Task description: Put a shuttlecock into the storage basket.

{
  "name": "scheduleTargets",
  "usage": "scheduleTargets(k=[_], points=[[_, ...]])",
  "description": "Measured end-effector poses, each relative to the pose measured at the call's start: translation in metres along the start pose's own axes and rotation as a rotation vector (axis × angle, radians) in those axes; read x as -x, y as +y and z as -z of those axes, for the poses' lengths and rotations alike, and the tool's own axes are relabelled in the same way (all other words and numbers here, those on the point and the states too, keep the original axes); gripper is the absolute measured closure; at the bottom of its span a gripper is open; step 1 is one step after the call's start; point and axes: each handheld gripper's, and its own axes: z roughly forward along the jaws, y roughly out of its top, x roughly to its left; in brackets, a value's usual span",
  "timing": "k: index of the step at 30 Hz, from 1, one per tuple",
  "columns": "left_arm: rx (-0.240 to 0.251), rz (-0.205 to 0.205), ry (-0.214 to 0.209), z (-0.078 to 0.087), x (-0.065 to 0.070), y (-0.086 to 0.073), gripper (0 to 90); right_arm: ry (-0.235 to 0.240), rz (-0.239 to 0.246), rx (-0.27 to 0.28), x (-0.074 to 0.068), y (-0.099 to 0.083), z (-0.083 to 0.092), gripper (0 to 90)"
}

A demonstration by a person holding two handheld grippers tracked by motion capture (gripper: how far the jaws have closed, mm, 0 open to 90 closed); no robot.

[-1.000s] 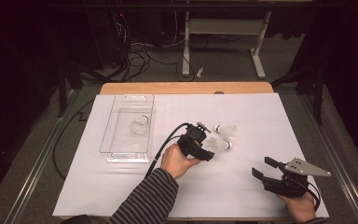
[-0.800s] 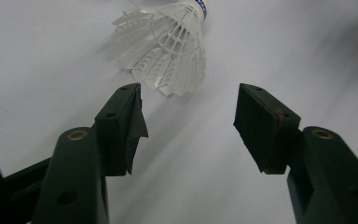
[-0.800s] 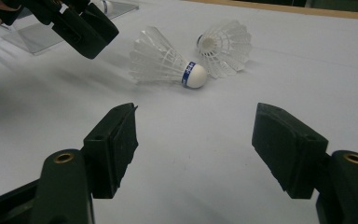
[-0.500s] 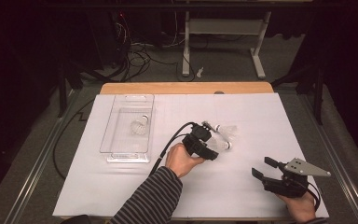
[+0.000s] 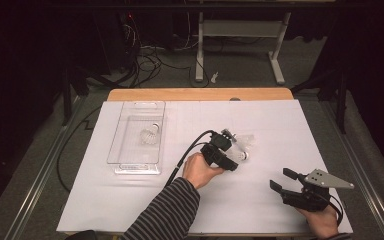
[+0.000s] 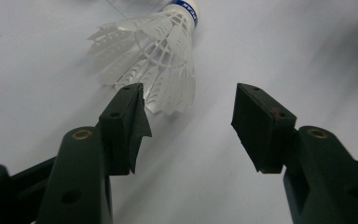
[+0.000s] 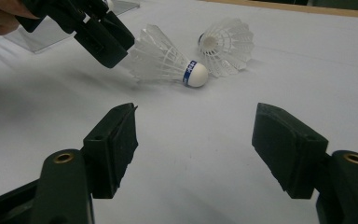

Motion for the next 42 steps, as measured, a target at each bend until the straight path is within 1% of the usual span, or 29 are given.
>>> scheduleTargets(k=[4,7,10,19,23,25,28,34,35,37,39,42], points=[[-0.006,-0.001,0.009,-0.004,-0.001,0.003,48.3,0.002,-0.001,0.0,0.0,0.0,0.0,31.4],[-0.019,0.006,-0.008,-0.009,-0.003,0.005,50.9,0.002,-0.004,-0.002,0.001,0.0,-0.001,31.3],[-0.019,0.013,-0.016,-0.012,-0.004,0.006,53.5,0.003,-0.001,0.0,0.001,0.0,0.0,31.3],[-0.017,0.007,-0.008,-0.014,-0.006,0.007,64.5,0.004,0.001,-0.006,0.0,0.0,-0.001,31.3],[-0.016,-0.002,-0.003,-0.014,-0.006,0.009,69.7,0.005,0.002,-0.008,0.001,0.0,-0.001,31.4],[-0.025,-0.006,0.001,-0.015,-0.006,0.009,72.6,0.004,-0.002,-0.008,0.001,-0.001,-0.001,31.4],[-0.025,-0.011,-0.004,-0.016,-0.005,0.009,77.2,0.004,-0.001,-0.006,0.001,-0.001,0.0,31.4],[-0.031,-0.027,0.01,-0.015,-0.004,0.008,87.1,0.004,-0.003,-0.009,0.001,-0.001,-0.001,31.4],[-0.025,-0.026,0.007,-0.015,-0.004,0.008,88.2,0.004,0.0,-0.008,0.001,-0.001,0.0,31.4],[-0.031,-0.03,0.003,-0.015,-0.003,0.009,89.2,0.003,-0.003,-0.009,0.001,-0.001,-0.001,31.4],[-0.021,-0.047,0.007,-0.015,-0.003,0.008,89.6,0.002,-0.003,-0.012,0.001,-0.001,-0.001,31.4],[-0.022,-0.057,0.014,-0.014,0.0,0.007,89.8,0.003,0.001,-0.011,0.001,-0.001,-0.001,31.4]])
